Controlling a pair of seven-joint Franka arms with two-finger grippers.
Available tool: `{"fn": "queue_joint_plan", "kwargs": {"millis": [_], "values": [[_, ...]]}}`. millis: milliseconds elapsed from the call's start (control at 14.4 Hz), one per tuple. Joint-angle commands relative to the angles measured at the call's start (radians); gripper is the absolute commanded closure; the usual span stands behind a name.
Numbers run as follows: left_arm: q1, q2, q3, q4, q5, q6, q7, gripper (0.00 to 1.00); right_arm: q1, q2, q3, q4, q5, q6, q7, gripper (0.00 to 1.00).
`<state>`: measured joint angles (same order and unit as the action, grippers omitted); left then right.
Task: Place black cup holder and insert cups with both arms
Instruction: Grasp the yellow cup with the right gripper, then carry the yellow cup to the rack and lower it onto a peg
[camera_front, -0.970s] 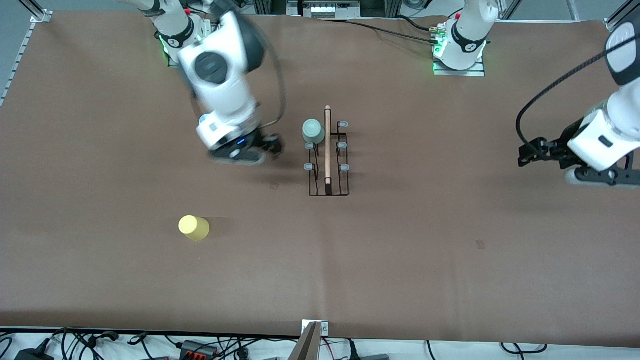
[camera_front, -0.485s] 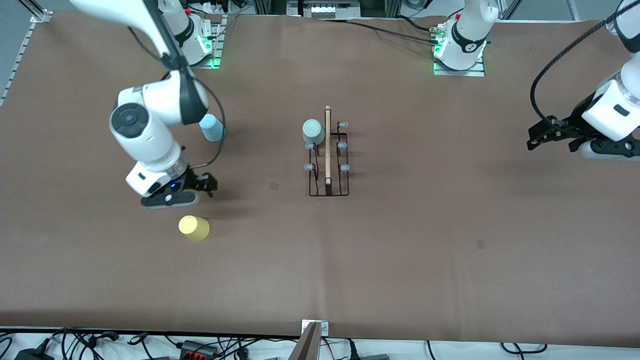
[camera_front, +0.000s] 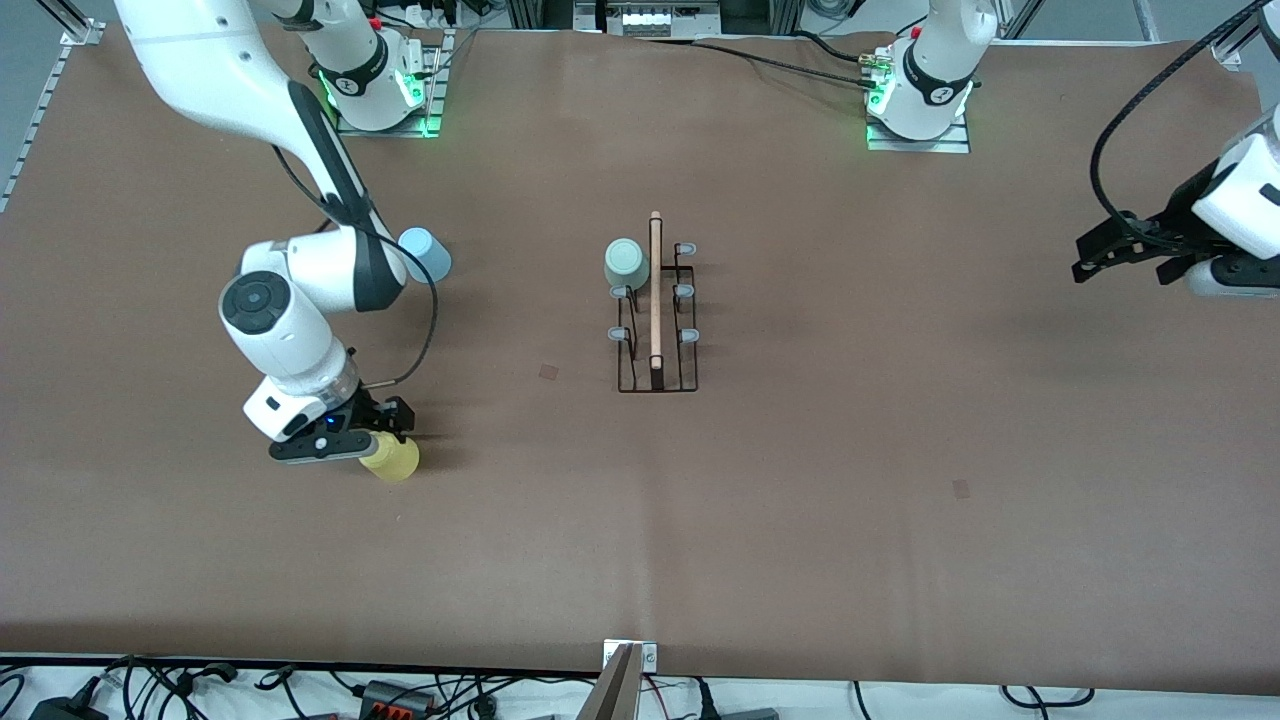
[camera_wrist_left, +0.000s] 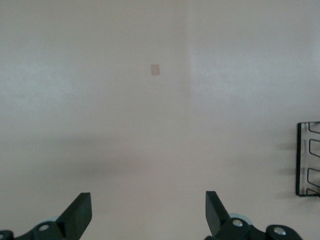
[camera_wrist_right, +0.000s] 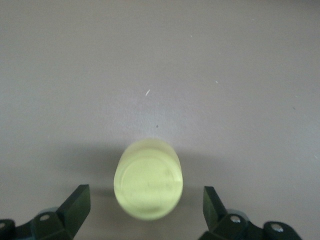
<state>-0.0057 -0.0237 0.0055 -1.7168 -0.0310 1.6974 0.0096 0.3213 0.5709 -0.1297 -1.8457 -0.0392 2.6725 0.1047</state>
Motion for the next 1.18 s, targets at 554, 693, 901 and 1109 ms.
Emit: {"fn": "queue_joint_plan", "kwargs": {"millis": [554, 693, 901, 1109], "values": [[0.004, -0.004, -0.048, 0.008, 0.079, -0.050, 0.003, 0.00, -0.011, 0.060, 0.008, 0.025, -0.013, 0.075, -0.031, 0.91], [0.004, -0.004, -0.050, 0.009, 0.080, -0.048, 0.003, 0.00, -0.005, 0.037, 0.015, 0.025, -0.013, 0.055, -0.045, 1.00], [0.009, -0.004, -0.048, 0.008, 0.080, -0.051, 0.003, 0.00, 0.085, -0.063, 0.015, 0.095, -0.002, -0.160, 0.005, 1.00], [0.016, -0.008, -0.047, 0.009, 0.080, -0.061, 0.012, 0.00, 0.217, -0.111, 0.016, 0.236, -0.010, -0.412, 0.292, 1.00]]}}
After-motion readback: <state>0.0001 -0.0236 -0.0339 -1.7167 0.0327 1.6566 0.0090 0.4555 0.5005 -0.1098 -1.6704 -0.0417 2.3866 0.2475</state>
